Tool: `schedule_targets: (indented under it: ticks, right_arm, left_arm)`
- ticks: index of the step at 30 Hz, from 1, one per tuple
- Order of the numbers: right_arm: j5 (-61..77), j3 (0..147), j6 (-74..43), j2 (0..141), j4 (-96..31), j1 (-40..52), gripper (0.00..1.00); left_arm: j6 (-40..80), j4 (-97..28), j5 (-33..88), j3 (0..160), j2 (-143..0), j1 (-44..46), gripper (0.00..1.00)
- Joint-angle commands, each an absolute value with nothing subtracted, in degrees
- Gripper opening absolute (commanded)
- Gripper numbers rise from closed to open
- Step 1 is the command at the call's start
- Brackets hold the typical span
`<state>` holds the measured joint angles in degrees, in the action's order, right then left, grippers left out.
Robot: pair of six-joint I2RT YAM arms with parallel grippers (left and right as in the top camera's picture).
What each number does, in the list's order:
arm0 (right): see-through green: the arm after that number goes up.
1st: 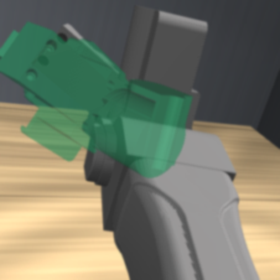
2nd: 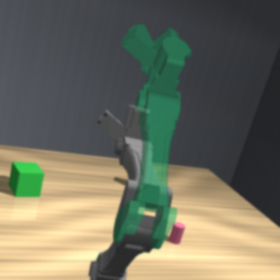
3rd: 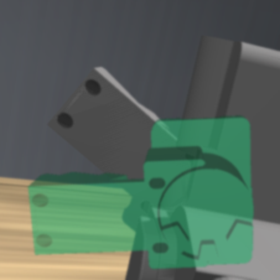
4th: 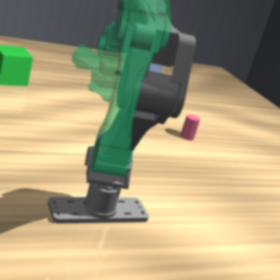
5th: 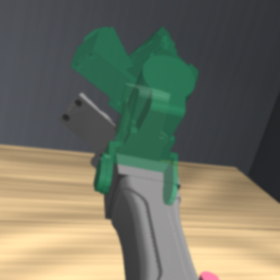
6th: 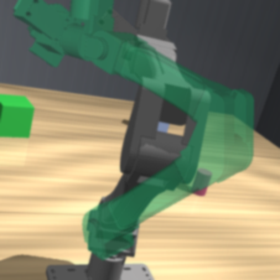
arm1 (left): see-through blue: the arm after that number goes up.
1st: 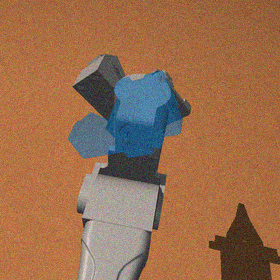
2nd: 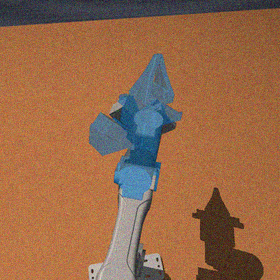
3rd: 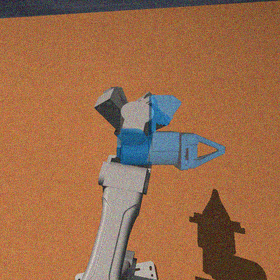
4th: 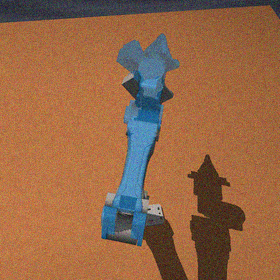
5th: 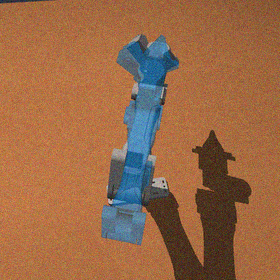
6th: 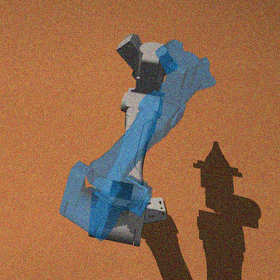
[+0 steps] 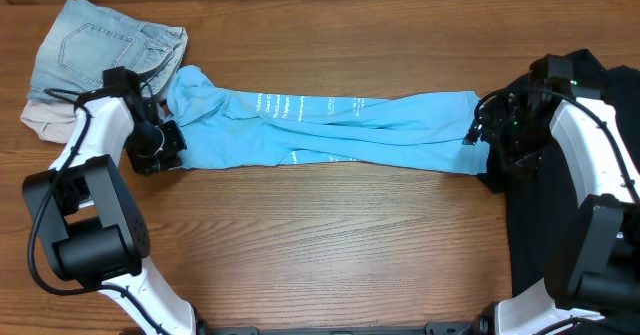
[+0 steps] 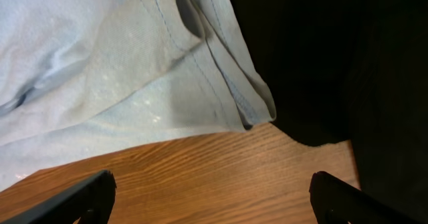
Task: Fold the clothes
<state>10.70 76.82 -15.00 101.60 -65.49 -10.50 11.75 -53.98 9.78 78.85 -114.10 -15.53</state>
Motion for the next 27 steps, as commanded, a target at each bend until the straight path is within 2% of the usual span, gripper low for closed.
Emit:
schedule_targets:
  ticks: [1,4,13,18,25,27]
  right_arm:
    - [11.6,77.2,-14.5,101.9,-65.0,-10.5,0.96]
    - [12.3,77.2,-14.5,101.9,-65.2,-10.5,0.96]
    - [12.3,77.2,-13.0,101.9,-66.6,-10.5,0.97]
    - [14.4,77.1,-12.2,101.9,-66.8,-10.5,1.00]
    - [19.9,70.3,-8.8,101.9,-61.1,-10.5,1.00]
    - [26.8,66.8,-5.5,101.9,-57.2,-10.5,1.00]
  left_arm:
    - [10.1,-52.2,17.4,78.1,-112.8,-15.0,0.04]
    - [10.0,-50.1,15.8,77.8,-113.0,-15.0,0.04]
    - [13.3,-44.2,-0.1,69.2,-114.1,-15.5,0.04]
    - [17.4,-45.6,-6.0,67.7,-114.1,-20.3,0.04]
    - [14.6,-46.7,-0.5,69.1,-114.1,-30.3,0.04]
    - [13.0,-47.0,2.5,70.0,-114.1,-31.4,0.04]
